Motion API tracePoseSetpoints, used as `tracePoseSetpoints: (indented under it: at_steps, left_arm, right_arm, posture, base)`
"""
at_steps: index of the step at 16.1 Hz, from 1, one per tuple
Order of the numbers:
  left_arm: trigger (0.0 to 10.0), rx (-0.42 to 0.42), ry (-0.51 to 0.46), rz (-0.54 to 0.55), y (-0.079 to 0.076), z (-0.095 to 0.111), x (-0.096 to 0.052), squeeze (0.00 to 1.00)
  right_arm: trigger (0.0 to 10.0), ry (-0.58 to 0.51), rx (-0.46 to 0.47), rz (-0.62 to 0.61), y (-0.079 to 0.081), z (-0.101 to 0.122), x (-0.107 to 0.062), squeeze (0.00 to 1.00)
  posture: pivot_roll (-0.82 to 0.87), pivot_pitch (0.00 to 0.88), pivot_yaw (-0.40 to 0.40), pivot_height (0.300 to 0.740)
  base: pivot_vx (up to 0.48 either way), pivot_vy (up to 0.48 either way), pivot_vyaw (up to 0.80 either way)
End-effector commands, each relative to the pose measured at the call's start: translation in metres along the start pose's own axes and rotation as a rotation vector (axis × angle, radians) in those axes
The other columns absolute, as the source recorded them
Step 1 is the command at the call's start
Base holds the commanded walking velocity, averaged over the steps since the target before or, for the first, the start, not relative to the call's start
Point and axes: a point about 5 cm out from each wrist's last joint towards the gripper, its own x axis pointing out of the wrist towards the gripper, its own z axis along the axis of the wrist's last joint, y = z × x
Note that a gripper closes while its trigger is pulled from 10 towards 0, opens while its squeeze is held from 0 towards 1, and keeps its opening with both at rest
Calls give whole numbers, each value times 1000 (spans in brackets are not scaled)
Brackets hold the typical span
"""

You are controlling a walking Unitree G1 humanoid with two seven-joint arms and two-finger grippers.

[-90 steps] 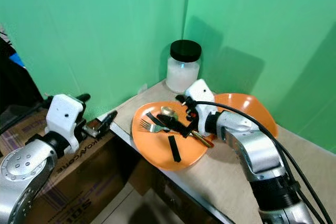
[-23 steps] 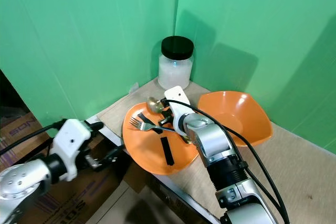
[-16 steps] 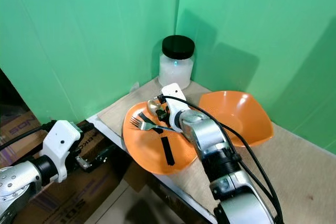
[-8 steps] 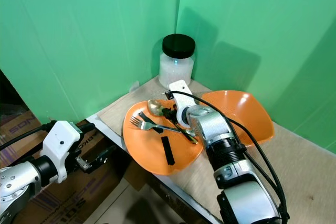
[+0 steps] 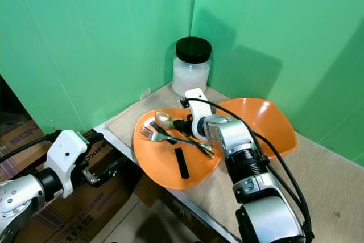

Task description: Setting the table

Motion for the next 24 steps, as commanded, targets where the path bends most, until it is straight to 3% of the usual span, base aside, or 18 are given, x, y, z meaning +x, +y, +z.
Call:
tracePoseSetpoints:
  at_steps: [1, 5, 10, 15, 16, 17, 18, 19, 20, 24]
  left_arm:
    - [10000, 15, -14, -14, -1, 4, 0, 863]
    - [10000, 9, -15, -42, -3, 3, 1, 863]
    - [10000, 9, -14, -47, -5, 4, 2, 859]
    - [10000, 13, -14, -51, -5, 6, 3, 863]
    - [10000, 14, -15, -52, -5, 6, 2, 863]
    - [10000, 15, -15, -53, -5, 7, 2, 863]
    - [10000, 16, -14, -53, -4, 7, 2, 859]
    - [10000, 17, -14, -53, -4, 7, 2, 859]
    - [10000, 17, -13, -54, -4, 7, 2, 863]
    - [10000, 18, -11, -57, -3, 6, 3, 863]
  right_arm:
    - [10000, -37, -7, -2, -3, 12, -7, 0]
    - [10000, -30, -43, 33, 2, 14, -12, 0]
    - [10000, 81, -87, 45, 6, -6, -9, 0]
    - [10000, 107, -79, 8, 3, -14, -5, 0]
    - [8588, 102, -71, 3, 2, -14, -5, 0]
    - [3725, 101, -68, 0, 1, -14, -5, 0]
    - [784, 103, -65, 1, 1, -15, -5, 0]
    - [784, 104, -65, 2, 1, -15, -5, 0]
    - [0, 107, -62, 5, 2, -16, -4, 0]
    - [0, 122, -47, 12, 3, -18, -2, 0]
  posture:
    - [15, 1, -35, 740]
    - [11, 1, -31, 740]
    - [14, 5, -32, 740]
    - [16, 6, -28, 740]
    - [16, 6, -27, 740]
    - [16, 6, -26, 740]
    - [16, 6, -26, 740]
    - [16, 6, -26, 740]
    - [17, 7, -26, 740]
    - [18, 6, -27, 740]
  base:
    - [0, 0, 0]
    - [0, 0, 0]
    - [0, 0, 0]
    - [0, 0, 0]
    - [0, 0, 0]
    - [0, 0, 0]
    - [0, 0, 0]
    - [0, 0, 0]
    - [0, 0, 0]
    - [0, 0, 0]
